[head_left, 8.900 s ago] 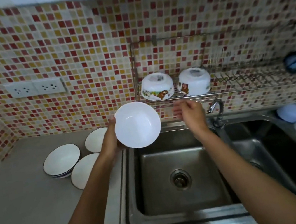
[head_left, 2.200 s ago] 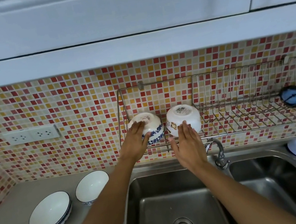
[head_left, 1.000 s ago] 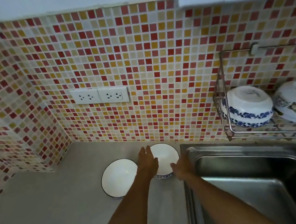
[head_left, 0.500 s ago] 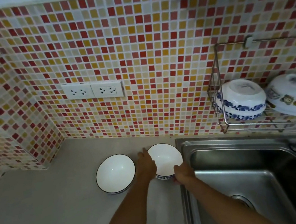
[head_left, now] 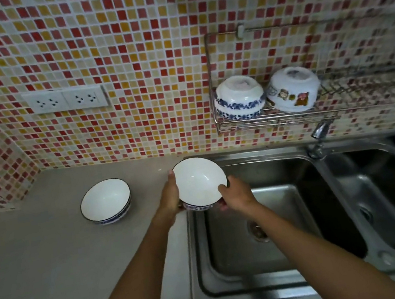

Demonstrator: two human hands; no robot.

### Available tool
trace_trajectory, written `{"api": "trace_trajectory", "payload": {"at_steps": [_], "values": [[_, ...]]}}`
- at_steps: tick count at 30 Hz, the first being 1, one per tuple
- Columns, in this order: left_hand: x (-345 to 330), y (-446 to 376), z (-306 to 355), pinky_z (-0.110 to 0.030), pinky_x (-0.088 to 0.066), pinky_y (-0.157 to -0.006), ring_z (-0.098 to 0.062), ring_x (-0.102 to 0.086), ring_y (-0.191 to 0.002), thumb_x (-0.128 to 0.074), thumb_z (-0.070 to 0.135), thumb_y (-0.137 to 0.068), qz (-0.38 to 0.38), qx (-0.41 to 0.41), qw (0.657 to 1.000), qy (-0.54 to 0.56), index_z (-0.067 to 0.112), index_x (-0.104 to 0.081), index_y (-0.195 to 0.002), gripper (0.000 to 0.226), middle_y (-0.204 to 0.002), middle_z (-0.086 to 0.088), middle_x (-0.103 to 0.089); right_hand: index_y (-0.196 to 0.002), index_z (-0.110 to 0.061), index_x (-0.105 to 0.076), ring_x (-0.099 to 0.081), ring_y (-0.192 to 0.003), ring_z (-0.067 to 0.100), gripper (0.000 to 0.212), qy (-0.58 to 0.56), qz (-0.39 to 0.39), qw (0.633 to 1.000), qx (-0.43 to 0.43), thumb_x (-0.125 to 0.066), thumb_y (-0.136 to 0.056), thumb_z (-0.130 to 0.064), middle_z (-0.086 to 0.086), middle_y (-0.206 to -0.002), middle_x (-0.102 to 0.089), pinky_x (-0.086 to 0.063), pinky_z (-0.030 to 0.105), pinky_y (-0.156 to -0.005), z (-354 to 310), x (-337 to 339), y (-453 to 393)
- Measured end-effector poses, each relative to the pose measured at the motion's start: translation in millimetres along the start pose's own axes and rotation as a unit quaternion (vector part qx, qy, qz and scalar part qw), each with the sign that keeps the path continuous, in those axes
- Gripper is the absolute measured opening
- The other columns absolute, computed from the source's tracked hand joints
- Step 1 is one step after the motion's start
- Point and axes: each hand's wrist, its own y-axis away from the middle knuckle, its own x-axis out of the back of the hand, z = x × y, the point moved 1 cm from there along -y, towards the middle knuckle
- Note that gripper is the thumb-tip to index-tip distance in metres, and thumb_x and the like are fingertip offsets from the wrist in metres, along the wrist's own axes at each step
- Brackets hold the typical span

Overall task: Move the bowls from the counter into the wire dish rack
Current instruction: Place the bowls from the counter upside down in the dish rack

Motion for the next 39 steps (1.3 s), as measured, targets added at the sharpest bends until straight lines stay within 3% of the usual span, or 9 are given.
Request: {"api": "trace_trajectory", "payload": {"at_steps": [3, 5, 9, 13, 16, 21, 27, 32, 39], "values": [[-28.5, 17.1, 5.7, -0.025, -0.054, -0.064, -0.011, -0.062, -0.083, -0.022, 0.054, -0.098, -0.007, -0.04, 0.999, -0.009, 0.029, -0.051, -0.117, 0.042, -0.1, 0.007, -0.063, -0.113, -0.009, -0.057, -0.07, -0.067, 0.027, 0.029, 0.022, 0.026, 0.999, 0.036, -0.047, -0.089, -0.02, 0.012, -0.1, -0.069, -0.057, 0.03, -0.05, 10.2, 37.6, 10.9], [-47.5, 21.2, 11.3, -0.035, -0.058, -0.074, -0.019, -0.066, -0.093, -0.027, 0.055, -0.096, -0.014, -0.066, 0.998, -0.008, 0.032, -0.053, -0.12, 0.043, -0.113, 0.002, -0.067, -0.101, -0.008, -0.063, -0.069, -0.071, 0.023, 0.027, 0.059, 0.059, 0.994, 0.069, -0.048, -0.09, -0.028, 0.01, -0.092, -0.071, -0.06, 0.036, -0.06, 11.1, 65.4, 15.4], [-87.6, 32.2, 28.7, -0.052, -0.055, -0.09, -0.028, -0.067, -0.1, -0.033, 0.057, -0.094, -0.006, -0.104, 0.994, 0.009, 0.04, -0.06, -0.108, 0.035, -0.115, -0.002, -0.069, -0.089, -0.009, -0.068, -0.059, -0.068, 0.01, 0.036, 0.07, 0.112, 0.98, 0.145, -0.045, -0.098, -0.035, 0.004, -0.079, -0.068, -0.044, 0.021, -0.056, 1.8, 132.8, 28.2], [-124.5, 36.1, 53.0, -0.054, -0.053, -0.092, -0.027, -0.068, -0.099, -0.035, 0.067, -0.087, -0.002, -0.129, 0.992, 0.013, 0.042, -0.061, -0.111, 0.044, -0.111, -0.001, -0.071, -0.081, -0.011, -0.067, -0.059, -0.062, 0.01, 0.033, 0.025, 0.211, 0.951, 0.223, -0.046, -0.099, -0.03, 0.0, -0.069, -0.065, -0.045, 0.026, -0.056, -10.3, 194.3, 29.4], [-153.1, 38.1, 77.1, -0.058, -0.053, -0.089, -0.03, -0.068, -0.1, -0.04, 0.073, -0.08, -0.019, -0.149, 0.989, 0.018, 0.044, -0.059, -0.11, 0.046, -0.112, -0.002, -0.07, -0.094, -0.01, -0.069, -0.061, -0.077, 0.014, 0.02, 0.048, 0.303, 0.914, 0.266, -0.052, -0.096, -0.021, 0.005, -0.09, -0.068, -0.049, 0.023, -0.067, -17.9, 235.4, 16.7], [-198.4, 34.4, 119.8, -0.048, -0.057, -0.084, -0.03, -0.066, -0.1, -0.034, 0.057, -0.094, -0.014, -0.19, 0.98, 0.06, 0.03, -0.053, -0.124, 0.045, -0.116, -0.006, -0.066, -0.129, -0.006, -0.056, -0.046, -0.127, 0.032, 0.042, 0.201, 0.325, 0.892, 0.24, -0.054, -0.095, -0.031, 0.015, -0.138, -0.052, -0.038, 0.041, -0.106, -5.9, 284.5, -32.2], [-240.7, 23.2, 173.9, -0.058, -0.048, -0.096, -0.03, -0.056, -0.113, -0.04, 0.069, -0.081, -0.013, -0.265, 0.964, -0.007, 0.029, -0.047, -0.13, 0.064, -0.129, -0.005, -0.056, -0.145, -0.003, -0.033, -0.031, -0.142, 0.03, 0.064, 0.316, 0.318, 0.875, 0.181, -0.027, -0.098, -0.046, 0.018, -0.151, -0.037, -0.017, 0.043, -0.12, 34.8, 297.9, -76.7], [-272.4, 7.5, 203.5, -0.044, -0.051, -0.093, -0.023, -0.056, -0.113, -0.053, 0.057, -0.087, 0.073, -0.361, 0.928, -0.058, 0.028, -0.05, -0.131, 0.052, -0.134, -0.003, -0.055, -0.137, -0.001, -0.047, -0.045, -0.133, 0.032, 0.065, 0.336, 0.36, 0.847, 0.2, -0.02, -0.097, -0.044, 0.019, -0.14, -0.051, -0.022, 0.044, -0.115, 40.6, 293.4, -82.5], [-308.0, -21.9, 211.0, -0.024, -0.042, -0.094, -0.015, -0.049, -0.111, -0.069, 0.053, -0.076, 0.134, -0.544, 0.798, -0.221, 0.026, -0.055, -0.129, 0.061, -0.119, -0.003, -0.048, -0.134, 0.002, -0.05, -0.047, -0.132, 0.032, 0.057, 0.354, 0.359, 0.841, 0.194, -0.04, -0.095, -0.038, 0.021, -0.138, -0.053, -0.022, 0.042, -0.115, 42.5, 293.1, -85.1]]}}
